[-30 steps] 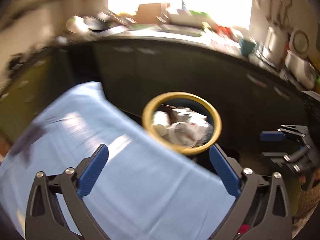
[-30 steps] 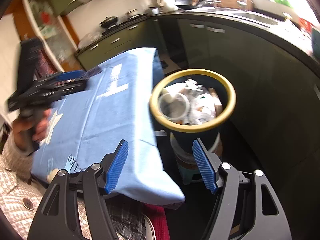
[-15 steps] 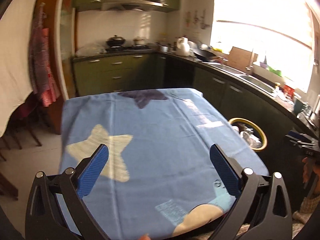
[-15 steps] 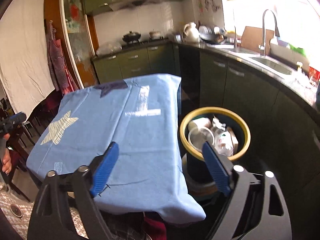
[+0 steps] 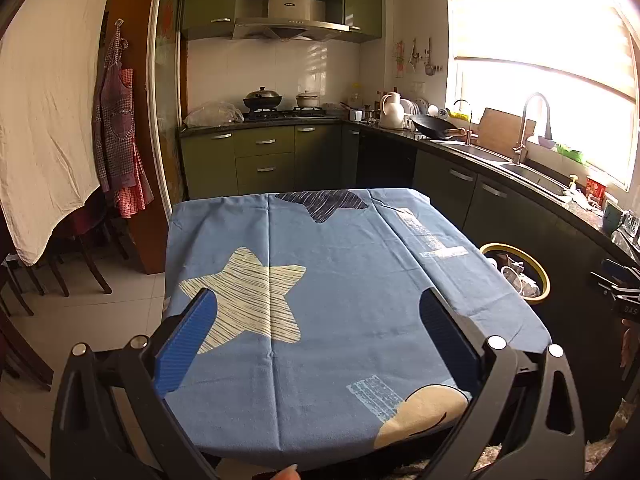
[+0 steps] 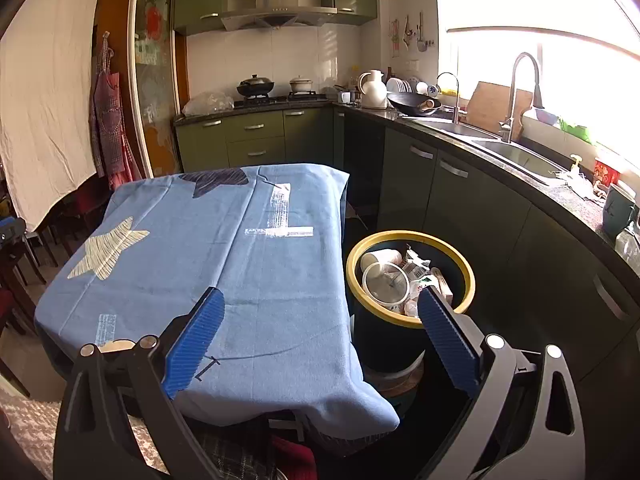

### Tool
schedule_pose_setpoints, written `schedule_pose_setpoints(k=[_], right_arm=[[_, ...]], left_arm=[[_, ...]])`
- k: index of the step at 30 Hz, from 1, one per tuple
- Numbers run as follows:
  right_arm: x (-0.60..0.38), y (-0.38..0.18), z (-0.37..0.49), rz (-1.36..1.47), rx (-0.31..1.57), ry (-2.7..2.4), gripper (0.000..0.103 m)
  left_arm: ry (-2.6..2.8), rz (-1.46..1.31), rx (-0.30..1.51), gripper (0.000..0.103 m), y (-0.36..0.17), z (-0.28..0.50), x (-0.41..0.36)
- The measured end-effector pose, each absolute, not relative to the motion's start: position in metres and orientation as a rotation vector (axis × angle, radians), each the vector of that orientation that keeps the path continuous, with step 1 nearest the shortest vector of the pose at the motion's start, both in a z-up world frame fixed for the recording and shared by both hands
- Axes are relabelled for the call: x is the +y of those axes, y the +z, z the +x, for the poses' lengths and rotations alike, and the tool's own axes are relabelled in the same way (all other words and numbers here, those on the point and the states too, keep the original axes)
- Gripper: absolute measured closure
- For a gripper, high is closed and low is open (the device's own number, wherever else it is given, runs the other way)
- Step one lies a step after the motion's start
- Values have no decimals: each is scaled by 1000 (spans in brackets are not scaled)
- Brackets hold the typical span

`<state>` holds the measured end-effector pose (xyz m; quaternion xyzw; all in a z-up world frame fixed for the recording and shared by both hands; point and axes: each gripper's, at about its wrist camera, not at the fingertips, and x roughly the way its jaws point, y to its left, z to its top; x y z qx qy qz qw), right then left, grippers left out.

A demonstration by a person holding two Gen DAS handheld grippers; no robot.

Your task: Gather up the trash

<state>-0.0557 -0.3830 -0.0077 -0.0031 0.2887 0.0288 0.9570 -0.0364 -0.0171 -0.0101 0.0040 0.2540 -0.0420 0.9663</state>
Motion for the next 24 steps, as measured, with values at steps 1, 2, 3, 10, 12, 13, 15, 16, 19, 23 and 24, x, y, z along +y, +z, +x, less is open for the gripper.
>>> schedule_pose_setpoints(k=[1, 2, 3, 10, 12, 13, 15, 16, 19, 23, 24], right_arm=[[-384, -7, -56, -6, 584, 59, 7], [-385, -6, -58, -5, 582, 59, 7], [-385, -6, -59, -5, 579, 58, 7], [-386, -3, -62, -6, 573, 65, 7], [-386, -3, -62, -5, 572, 66, 7], [-386, -2, -62, -6, 571, 67, 7], [-385, -2, -62, -6, 569, 69, 7], [-384, -2, -62, -7, 568, 69, 7], [-384, -2, -61, -8, 569, 73, 7], [-382, -2, -60, -10, 571, 76, 7], [-382, -2, -60, -10, 572, 77, 7]], left_arm=[[-86, 9, 513, 7, -9, -37, -18], [-87, 7, 513, 7, -9, -38, -19], [-91, 3, 512, 7, -8, -38, -19], [-90, 8, 500, 7, -7, -43, -20], [-86, 8, 501, 7, -7, -42, -21], [-89, 2, 502, 7, -7, -42, -20], [-93, -10, 509, 7, -8, -41, -19], [-92, -10, 510, 7, -8, -41, -18], [-86, -4, 511, 7, -9, -40, -19], [-86, 1, 512, 7, -10, -40, -20], [-86, 2, 514, 7, -11, -40, -20]])
